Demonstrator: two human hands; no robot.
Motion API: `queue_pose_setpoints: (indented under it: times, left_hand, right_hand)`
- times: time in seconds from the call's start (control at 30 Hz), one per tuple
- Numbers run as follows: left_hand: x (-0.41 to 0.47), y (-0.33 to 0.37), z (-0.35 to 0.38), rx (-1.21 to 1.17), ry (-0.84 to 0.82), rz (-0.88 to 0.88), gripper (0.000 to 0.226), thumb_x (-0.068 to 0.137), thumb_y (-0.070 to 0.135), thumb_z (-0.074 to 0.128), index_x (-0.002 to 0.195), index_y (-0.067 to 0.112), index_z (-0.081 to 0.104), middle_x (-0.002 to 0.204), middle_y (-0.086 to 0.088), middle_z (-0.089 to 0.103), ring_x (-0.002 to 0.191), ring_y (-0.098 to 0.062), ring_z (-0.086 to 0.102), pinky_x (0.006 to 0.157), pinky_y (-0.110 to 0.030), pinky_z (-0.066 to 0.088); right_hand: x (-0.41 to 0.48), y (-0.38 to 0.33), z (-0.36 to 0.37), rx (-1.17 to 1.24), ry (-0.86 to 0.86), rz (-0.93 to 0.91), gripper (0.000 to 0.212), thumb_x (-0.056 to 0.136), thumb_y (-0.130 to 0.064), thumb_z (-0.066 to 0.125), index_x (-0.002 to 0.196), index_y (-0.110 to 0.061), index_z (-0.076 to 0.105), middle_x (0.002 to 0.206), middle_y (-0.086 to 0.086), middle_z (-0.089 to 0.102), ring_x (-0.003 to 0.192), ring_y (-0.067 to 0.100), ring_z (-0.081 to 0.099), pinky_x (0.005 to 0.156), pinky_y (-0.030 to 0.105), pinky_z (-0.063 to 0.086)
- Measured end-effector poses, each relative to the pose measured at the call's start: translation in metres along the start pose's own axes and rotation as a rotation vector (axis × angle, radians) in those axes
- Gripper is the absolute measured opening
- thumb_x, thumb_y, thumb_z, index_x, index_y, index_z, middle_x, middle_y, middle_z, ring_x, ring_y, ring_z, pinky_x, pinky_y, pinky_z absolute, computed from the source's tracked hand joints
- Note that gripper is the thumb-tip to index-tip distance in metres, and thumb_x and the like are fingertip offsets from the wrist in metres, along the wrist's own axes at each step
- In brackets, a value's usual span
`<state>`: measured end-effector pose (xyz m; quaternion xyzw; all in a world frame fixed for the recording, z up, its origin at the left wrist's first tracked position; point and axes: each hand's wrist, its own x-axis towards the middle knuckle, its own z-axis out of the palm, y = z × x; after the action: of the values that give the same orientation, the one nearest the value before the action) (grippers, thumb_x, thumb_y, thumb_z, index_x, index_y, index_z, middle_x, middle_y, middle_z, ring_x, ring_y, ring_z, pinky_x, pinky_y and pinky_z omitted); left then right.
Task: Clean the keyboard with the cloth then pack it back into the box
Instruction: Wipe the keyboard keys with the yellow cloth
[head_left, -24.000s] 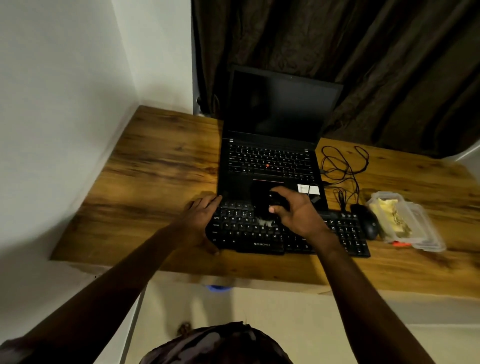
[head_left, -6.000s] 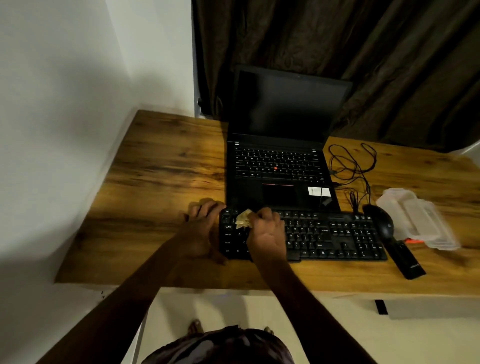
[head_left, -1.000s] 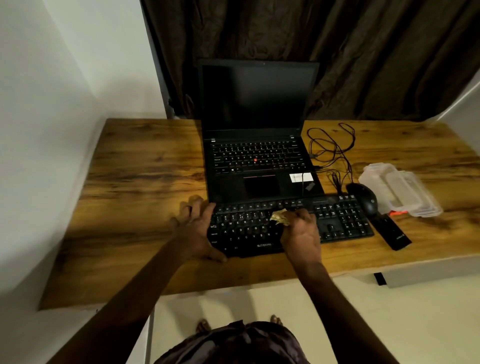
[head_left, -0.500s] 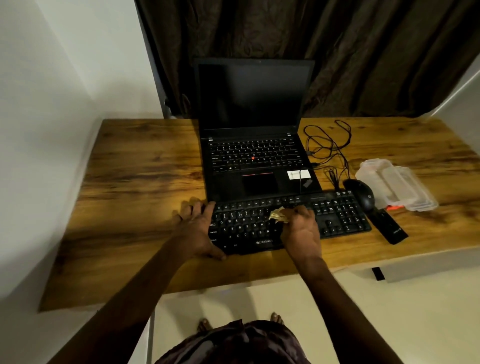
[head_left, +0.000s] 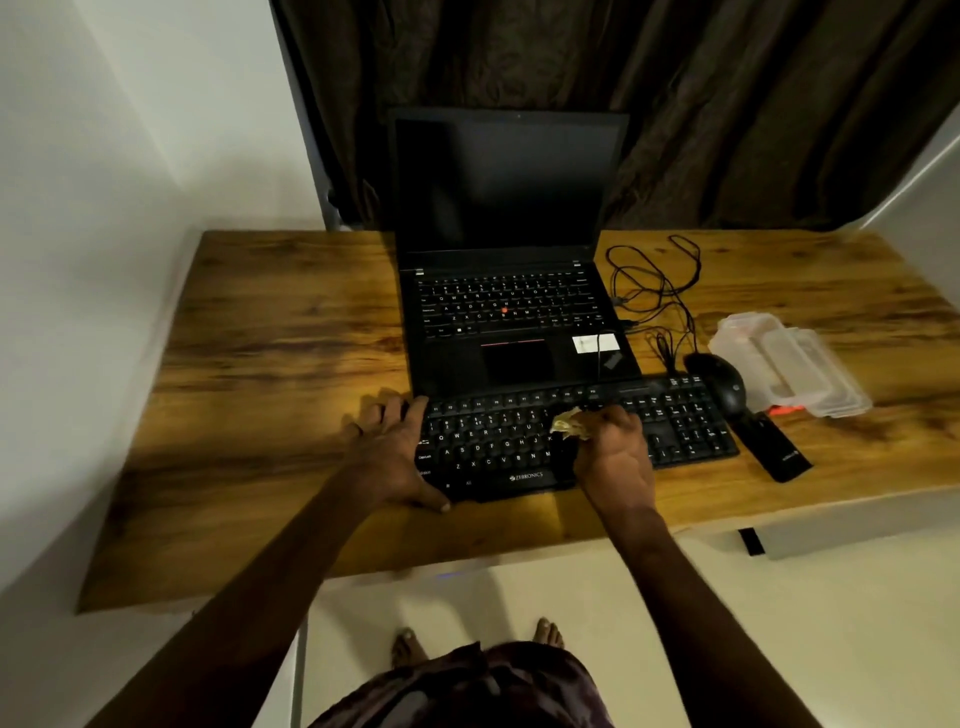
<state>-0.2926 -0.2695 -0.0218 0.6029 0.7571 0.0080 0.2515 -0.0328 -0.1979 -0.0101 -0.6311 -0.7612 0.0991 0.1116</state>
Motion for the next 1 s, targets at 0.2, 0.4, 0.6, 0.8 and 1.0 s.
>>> queue_pose_setpoints:
  times: [0.2,0.4,0.6,0.8,1.0]
  left_hand:
    - [0.002,0.001,0.002,0.018,0.007,-0.011,0.145,0.041,0.066,0.087,0.155,0.03,0.004,0.151,0.001,0.016,0.141,-0.029,0.013,0.115,-0.057,0.018]
    - [0.0,0.002,0.002,0.002,0.002,-0.035,0.146,0.04,0.062,0.09,0.155,0.033,0.004,0.154,0.003,0.014,0.14,-0.027,0.016,0.111,-0.052,0.025]
    - [-0.001,0.004,-0.003,0.027,-0.007,-0.029,0.146,0.041,0.063,0.09,0.155,0.029,0.006,0.155,0.002,0.016,0.139,-0.028,0.019,0.108,-0.055,0.029]
    - [-0.002,0.007,-0.003,0.026,-0.002,-0.035,0.146,0.039,0.064,0.09,0.155,0.03,0.008,0.154,0.003,0.017,0.138,-0.029,0.02,0.105,-0.056,0.03]
    - [-0.007,0.006,-0.002,0.034,-0.001,-0.047,0.144,0.042,0.065,0.089,0.155,0.033,0.006,0.156,0.004,0.014,0.141,-0.029,0.017,0.106,-0.059,0.028]
  right_hand:
    - [0.0,0.0,-0.002,-0.037,0.006,-0.017,0.042,0.084,0.0,0.058,0.119,-0.02,0.068,0.124,0.012,0.056,0.109,0.03,0.049,0.09,0.042,0.051]
    - [0.005,-0.007,-0.005,-0.113,-0.142,-0.106,0.041,0.088,-0.017,0.063,0.127,-0.027,0.059,0.134,0.005,0.048,0.121,0.024,0.042,0.101,0.037,0.044]
    - [0.0,0.032,-0.013,0.024,0.015,0.066,0.037,0.089,-0.004,0.055,0.124,-0.015,0.062,0.133,0.015,0.051,0.118,0.032,0.045,0.097,0.04,0.046]
    - [-0.003,0.012,-0.005,-0.038,-0.199,0.019,0.043,0.094,-0.016,0.055,0.135,-0.027,0.05,0.142,0.008,0.036,0.126,0.025,0.036,0.11,0.038,0.039]
    - [0.0,0.024,-0.007,-0.05,-0.213,0.008,0.042,0.094,-0.016,0.055,0.135,-0.024,0.051,0.142,0.008,0.037,0.125,0.024,0.037,0.111,0.037,0.037]
